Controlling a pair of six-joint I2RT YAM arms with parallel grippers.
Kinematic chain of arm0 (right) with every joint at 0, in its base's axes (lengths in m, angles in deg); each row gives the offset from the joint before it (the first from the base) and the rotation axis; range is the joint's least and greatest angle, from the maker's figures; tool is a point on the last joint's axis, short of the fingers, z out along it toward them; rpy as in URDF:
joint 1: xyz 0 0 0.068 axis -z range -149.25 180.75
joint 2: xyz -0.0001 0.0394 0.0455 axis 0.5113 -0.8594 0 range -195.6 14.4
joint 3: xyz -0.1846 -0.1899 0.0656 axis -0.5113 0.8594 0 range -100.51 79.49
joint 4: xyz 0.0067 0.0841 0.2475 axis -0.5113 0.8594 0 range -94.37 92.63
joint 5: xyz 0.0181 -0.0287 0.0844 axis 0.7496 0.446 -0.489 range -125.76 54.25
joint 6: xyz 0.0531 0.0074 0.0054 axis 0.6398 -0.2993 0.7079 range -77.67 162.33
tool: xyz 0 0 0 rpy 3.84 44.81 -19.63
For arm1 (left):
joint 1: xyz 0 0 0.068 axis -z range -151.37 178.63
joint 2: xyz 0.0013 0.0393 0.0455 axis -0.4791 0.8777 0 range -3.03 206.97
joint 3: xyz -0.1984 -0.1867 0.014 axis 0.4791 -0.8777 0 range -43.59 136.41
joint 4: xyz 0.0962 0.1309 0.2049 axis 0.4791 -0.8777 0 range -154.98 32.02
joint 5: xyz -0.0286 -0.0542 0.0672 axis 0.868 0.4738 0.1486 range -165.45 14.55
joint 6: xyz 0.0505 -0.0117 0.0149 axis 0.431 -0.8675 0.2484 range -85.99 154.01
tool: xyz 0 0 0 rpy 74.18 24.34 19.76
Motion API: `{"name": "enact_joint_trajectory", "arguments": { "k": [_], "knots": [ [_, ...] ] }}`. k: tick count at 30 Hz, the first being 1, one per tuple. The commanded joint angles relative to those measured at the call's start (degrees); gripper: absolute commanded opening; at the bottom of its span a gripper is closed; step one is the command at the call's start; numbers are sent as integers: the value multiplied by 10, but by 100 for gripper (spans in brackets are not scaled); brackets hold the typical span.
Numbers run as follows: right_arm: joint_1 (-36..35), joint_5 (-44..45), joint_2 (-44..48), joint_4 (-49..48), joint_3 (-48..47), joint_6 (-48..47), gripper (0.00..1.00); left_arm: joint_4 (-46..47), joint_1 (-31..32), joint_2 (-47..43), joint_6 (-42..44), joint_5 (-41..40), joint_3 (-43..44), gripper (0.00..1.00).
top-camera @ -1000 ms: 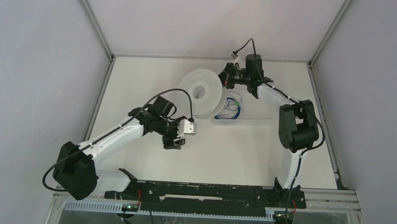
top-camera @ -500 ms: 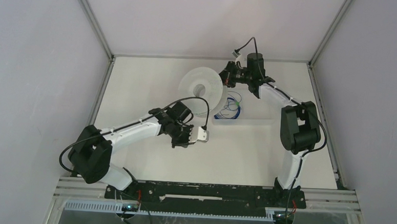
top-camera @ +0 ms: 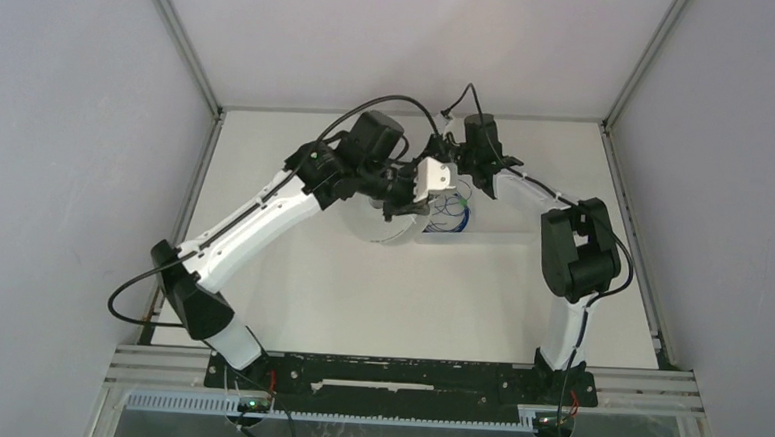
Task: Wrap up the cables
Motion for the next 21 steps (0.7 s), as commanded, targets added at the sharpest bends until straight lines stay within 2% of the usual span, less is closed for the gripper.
{"name": "enact_joint_trajectory", "arguments": {
  "k": [1,7,12,21],
  "knots": [
    [-16,-1,43,-12,0,-23,0,-38,-5,53,-57,-21,100,0],
    [-43,1,49,5,10,-62,0,-35,-29,77,-54,-32,148,0],
    [-56,-3,53,27,10,-98,0,-58,-64,77,-7,-45,175,0],
    [-78,-34,61,56,12,-156,0,-90,-120,61,83,-42,153,0]
  ]
}}
